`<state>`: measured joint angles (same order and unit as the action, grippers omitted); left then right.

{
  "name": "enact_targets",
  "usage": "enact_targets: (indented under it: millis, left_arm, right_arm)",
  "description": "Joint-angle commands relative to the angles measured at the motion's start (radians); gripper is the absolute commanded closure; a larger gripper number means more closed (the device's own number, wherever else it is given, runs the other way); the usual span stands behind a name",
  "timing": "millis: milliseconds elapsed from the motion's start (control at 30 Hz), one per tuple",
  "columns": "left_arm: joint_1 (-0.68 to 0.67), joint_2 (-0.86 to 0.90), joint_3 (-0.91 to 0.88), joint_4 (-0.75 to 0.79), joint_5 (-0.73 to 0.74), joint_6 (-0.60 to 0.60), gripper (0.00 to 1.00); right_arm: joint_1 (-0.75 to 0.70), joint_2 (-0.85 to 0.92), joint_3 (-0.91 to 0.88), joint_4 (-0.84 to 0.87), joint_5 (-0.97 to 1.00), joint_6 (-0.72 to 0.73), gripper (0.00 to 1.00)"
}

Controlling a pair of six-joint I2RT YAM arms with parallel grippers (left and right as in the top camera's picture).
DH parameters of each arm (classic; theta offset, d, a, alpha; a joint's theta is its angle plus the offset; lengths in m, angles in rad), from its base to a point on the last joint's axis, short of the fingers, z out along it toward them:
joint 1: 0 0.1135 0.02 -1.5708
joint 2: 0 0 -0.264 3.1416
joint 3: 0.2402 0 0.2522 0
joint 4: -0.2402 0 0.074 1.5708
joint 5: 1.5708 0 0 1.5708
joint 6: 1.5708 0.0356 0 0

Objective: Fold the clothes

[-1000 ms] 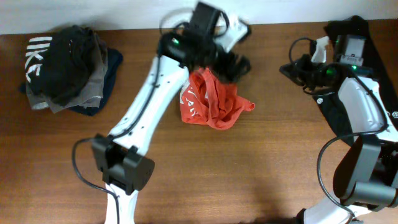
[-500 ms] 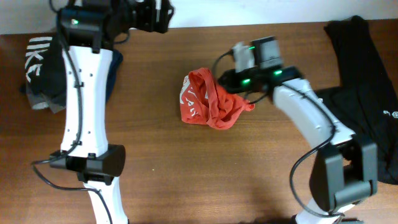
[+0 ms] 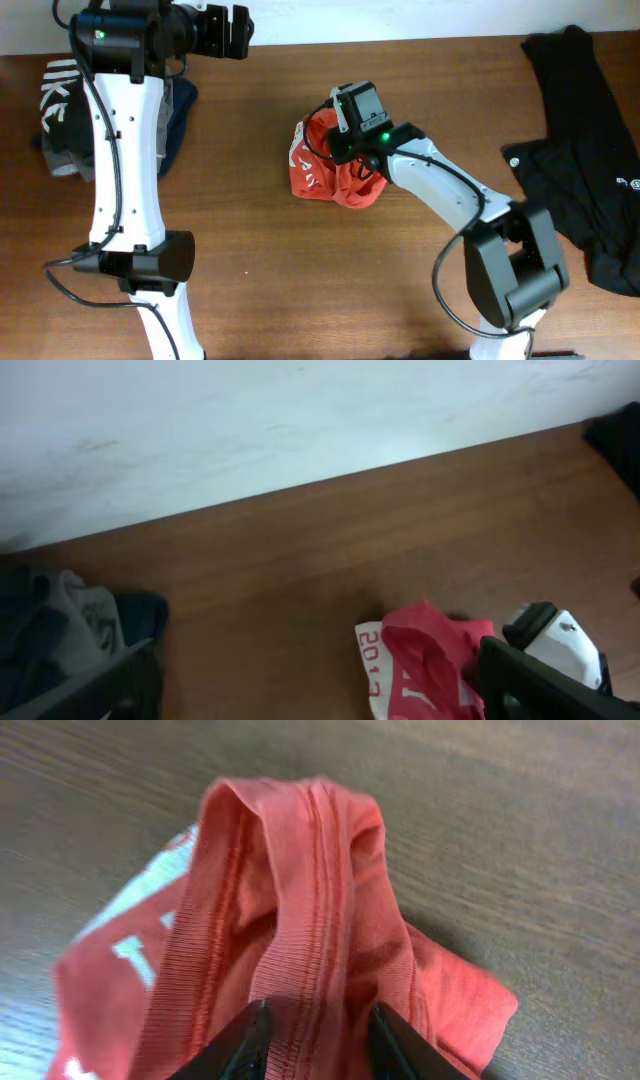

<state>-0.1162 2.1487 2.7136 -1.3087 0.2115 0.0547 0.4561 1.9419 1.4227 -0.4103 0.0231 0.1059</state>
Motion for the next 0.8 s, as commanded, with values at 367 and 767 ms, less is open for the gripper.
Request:
enact_targets:
  millis: [367,767]
  left_arm:
    - [0.001,-0.004,0.003,-0.013,-0.052,-0.013,0.01]
    - [0.001,0.024,0.003,-0.013,-0.051,-0.013,0.01]
  right_arm:
    - [0.024,0.015,0.002,0.060,-0.011,0.002,0.63]
    - [0.044,0.101,0.002,0.101,0.055,0.003,0.62]
